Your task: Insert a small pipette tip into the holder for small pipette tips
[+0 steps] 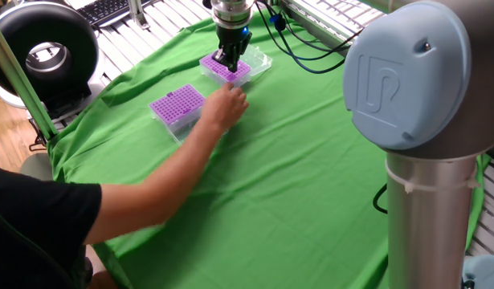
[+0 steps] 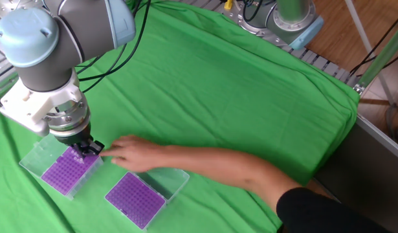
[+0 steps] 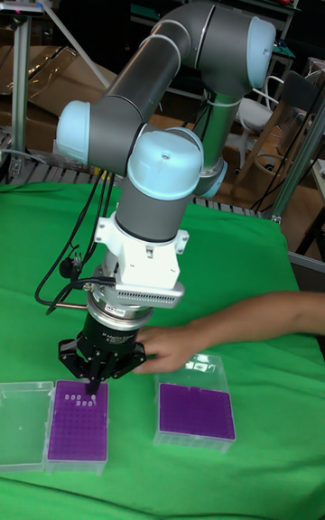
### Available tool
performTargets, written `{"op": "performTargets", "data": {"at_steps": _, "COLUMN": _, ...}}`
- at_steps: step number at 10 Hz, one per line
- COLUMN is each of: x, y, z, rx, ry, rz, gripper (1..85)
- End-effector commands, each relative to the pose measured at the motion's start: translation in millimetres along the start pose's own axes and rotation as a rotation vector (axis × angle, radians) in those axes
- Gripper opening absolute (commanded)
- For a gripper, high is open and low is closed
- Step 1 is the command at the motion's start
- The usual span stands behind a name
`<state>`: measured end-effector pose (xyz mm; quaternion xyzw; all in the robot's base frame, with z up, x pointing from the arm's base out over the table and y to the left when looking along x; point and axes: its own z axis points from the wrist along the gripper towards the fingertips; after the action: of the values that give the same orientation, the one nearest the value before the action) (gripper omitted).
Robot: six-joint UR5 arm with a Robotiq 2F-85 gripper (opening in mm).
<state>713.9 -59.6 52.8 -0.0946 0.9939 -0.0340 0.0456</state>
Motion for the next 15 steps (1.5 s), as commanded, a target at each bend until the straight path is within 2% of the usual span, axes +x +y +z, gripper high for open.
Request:
{"op": "performTargets", "data": {"at_steps": 1, "x": -2.6, "y": 1.7, "z": -1.7, "rx": -0.006, "ry": 0.0, "rz": 0.016, "gripper": 1.0}}
{"op": "performTargets", "data": {"at_steps": 6, "x": -3.1, "y": 4.9, "z": -4.4, "rx": -0.007, "ry": 0.015, "rz": 0.033, "gripper": 1.0}}
{"op": "performTargets", "data": {"at_steps": 9, "x": 2.8, "y": -2.1, "z": -6.4, "rx": 0.015, "ry": 0.035, "rz": 0.015, "gripper": 1.0}}
{"op": "performTargets", "data": {"at_steps": 15, "x": -0.6, "y": -10.5, "z": -4.6, "rx": 0.032, "ry": 0.017, "rz": -0.017, "gripper": 1.0}}
